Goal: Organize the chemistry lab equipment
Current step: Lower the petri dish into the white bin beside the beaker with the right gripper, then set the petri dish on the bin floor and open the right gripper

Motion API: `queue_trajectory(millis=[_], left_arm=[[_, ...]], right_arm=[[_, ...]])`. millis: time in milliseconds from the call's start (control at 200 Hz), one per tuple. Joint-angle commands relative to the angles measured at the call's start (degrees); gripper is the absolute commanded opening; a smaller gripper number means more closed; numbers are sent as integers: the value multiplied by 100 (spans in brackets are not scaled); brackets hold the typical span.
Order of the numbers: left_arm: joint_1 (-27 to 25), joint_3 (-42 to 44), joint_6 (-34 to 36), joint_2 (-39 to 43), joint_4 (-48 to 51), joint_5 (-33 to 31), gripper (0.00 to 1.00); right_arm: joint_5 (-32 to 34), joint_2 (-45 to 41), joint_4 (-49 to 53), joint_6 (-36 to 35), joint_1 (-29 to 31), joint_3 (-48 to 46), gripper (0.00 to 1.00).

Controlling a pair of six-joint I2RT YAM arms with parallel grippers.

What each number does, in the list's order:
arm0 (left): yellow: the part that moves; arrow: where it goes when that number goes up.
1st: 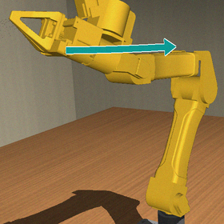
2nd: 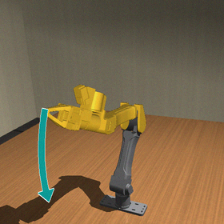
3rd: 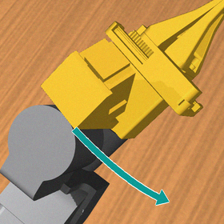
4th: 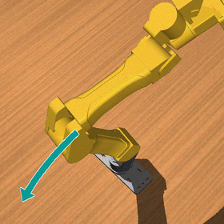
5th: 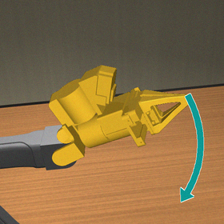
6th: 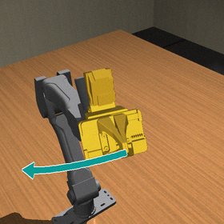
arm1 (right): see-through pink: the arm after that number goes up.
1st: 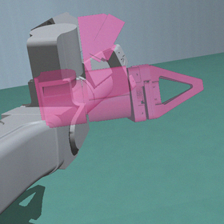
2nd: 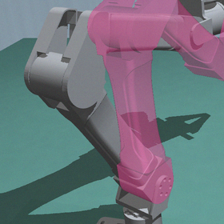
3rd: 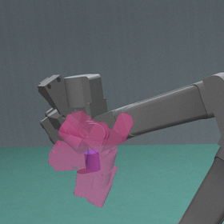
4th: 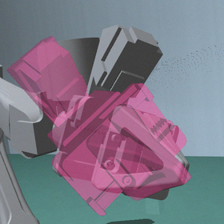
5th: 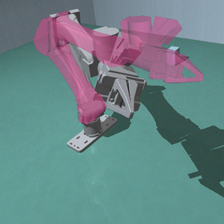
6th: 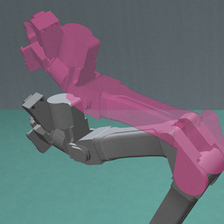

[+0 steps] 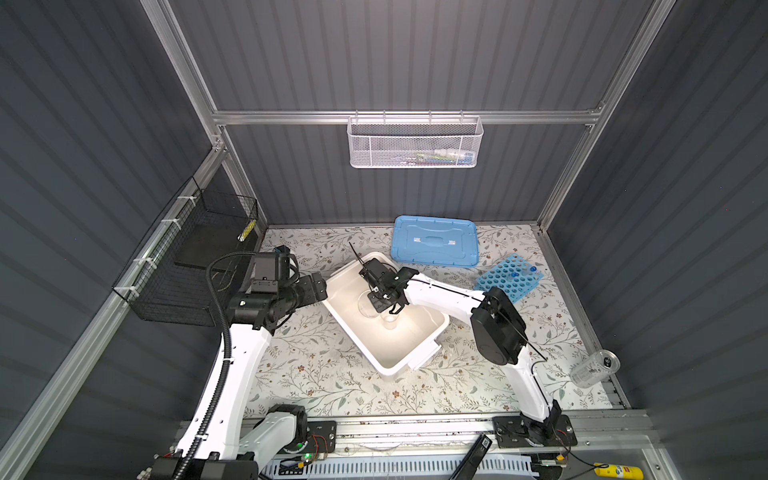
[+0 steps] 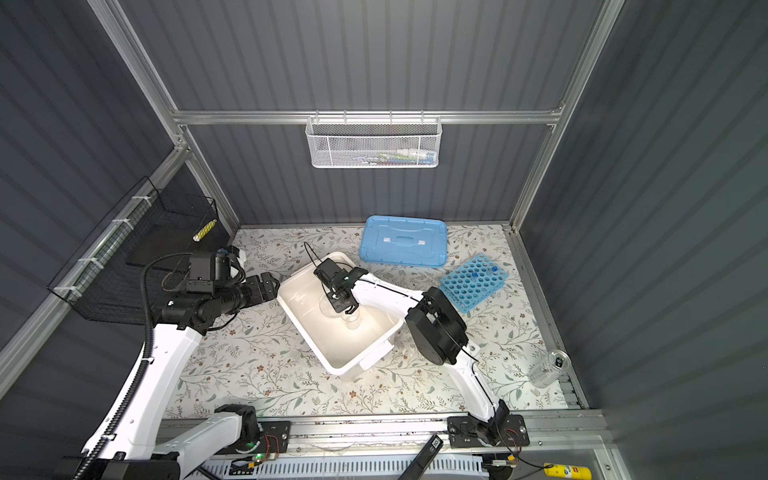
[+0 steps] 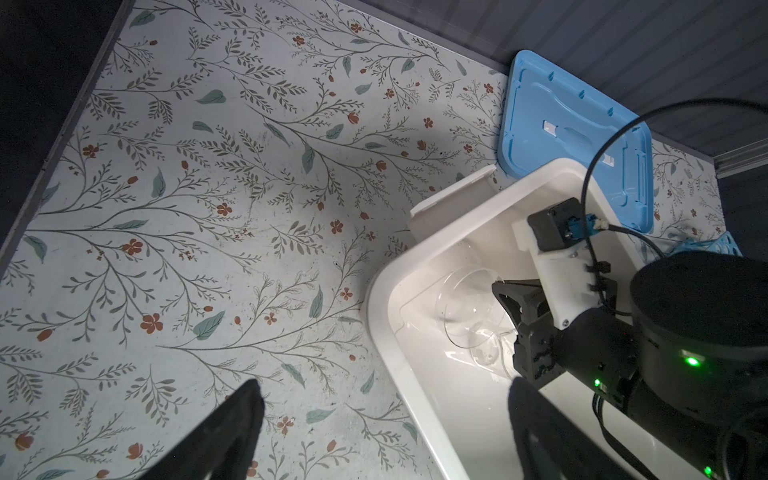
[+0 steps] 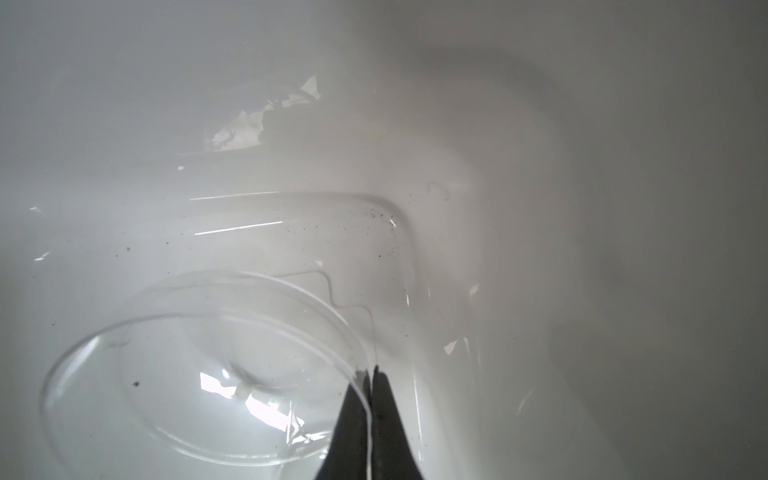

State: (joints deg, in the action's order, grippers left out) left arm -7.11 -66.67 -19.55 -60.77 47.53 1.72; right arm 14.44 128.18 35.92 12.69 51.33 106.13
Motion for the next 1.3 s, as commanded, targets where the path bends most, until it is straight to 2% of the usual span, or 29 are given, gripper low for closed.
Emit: queue_trajectory(millis=[0,310,605,1296], left_arm=[[-27,102,57,-38,0,110,93],[-27,84,74,-72,-24,121,93],[-22,136,74,-64,-16,121,93],[-27,185,92,-37,20,92,93]], right_arm=[[114,-57,164,94,-53,-31,0],[118,90,291,111,-97,184,0],[77,178,347,129,-154,283,8],[24,379,398,72,-194,506,12]])
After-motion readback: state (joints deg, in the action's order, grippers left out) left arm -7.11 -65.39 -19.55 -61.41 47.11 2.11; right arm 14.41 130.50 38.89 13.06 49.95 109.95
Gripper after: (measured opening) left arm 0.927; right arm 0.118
